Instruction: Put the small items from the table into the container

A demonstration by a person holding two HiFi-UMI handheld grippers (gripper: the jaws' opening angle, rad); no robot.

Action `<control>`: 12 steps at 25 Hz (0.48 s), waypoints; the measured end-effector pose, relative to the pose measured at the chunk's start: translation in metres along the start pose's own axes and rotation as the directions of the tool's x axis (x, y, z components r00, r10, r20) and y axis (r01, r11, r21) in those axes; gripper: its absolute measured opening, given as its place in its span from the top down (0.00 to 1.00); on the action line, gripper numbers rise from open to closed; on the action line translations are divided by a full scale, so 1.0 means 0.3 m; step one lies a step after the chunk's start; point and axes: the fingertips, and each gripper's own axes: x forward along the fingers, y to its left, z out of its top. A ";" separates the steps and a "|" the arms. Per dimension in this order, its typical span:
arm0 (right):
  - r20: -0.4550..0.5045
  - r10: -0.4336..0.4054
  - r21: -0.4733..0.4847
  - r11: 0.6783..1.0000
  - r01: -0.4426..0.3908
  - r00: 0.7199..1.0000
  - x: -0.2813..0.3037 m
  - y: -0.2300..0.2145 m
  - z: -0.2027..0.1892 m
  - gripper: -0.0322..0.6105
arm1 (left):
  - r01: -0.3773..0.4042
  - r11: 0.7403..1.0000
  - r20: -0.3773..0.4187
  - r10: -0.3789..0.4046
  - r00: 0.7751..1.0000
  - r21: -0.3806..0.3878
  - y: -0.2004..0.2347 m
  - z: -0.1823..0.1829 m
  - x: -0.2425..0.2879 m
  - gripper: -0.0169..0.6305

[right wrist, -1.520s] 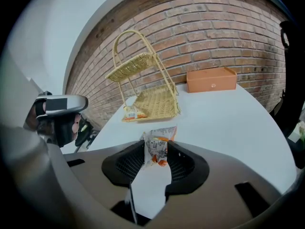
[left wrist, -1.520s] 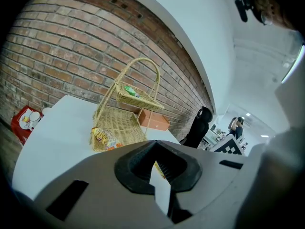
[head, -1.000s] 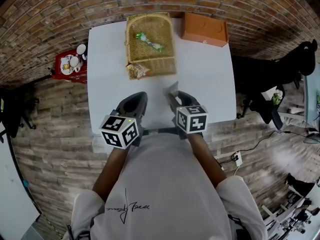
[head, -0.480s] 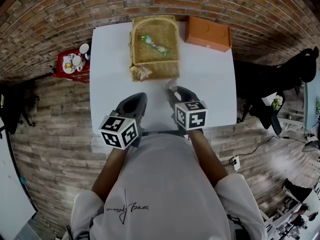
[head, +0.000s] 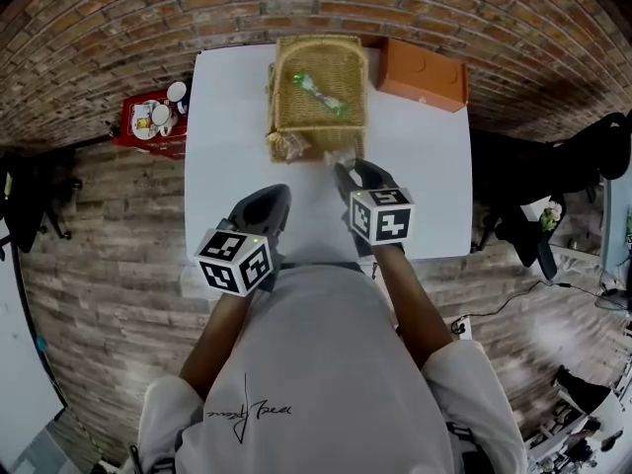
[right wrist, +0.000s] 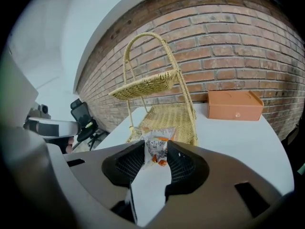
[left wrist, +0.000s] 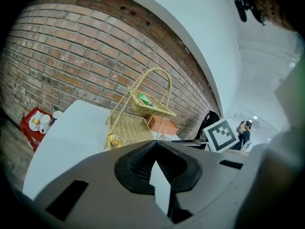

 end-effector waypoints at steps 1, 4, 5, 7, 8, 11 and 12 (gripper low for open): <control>0.000 -0.003 -0.001 1.000 0.003 1.000 0.008 -0.003 0.002 0.71 | -0.004 1.000 0.000 0.004 1.000 0.000 0.004 0.001 -0.002 0.96; -0.008 -0.009 -0.003 1.000 0.009 1.000 0.031 -0.010 -0.002 0.71 | -0.013 1.000 -0.003 0.013 1.000 -0.002 0.010 0.000 -0.010 0.96; -0.009 -0.009 -0.003 1.000 0.009 1.000 0.038 -0.011 -0.002 0.71 | -0.016 1.000 -0.004 0.016 1.000 -0.001 0.013 0.001 -0.013 0.96; -0.006 -0.012 -0.001 1.000 0.012 1.000 0.053 -0.014 0.001 0.71 | -0.024 1.000 -0.003 0.024 1.000 0.000 0.020 0.004 -0.019 0.96; -0.004 -0.014 0.001 1.000 0.014 1.000 0.062 -0.016 0.002 0.71 | -0.028 1.000 -0.002 0.028 1.000 0.001 0.024 0.006 -0.021 0.96; -0.006 -0.020 0.003 1.000 0.020 1.000 0.090 -0.021 -0.001 0.71 | -0.041 0.999 -0.001 0.041 0.999 0.001 0.042 0.011 -0.029 0.96; -0.009 -0.021 0.003 1.000 0.021 1.000 0.098 -0.024 -0.003 0.71 | -0.045 0.999 0.000 0.045 0.999 0.001 0.047 0.013 -0.031 0.96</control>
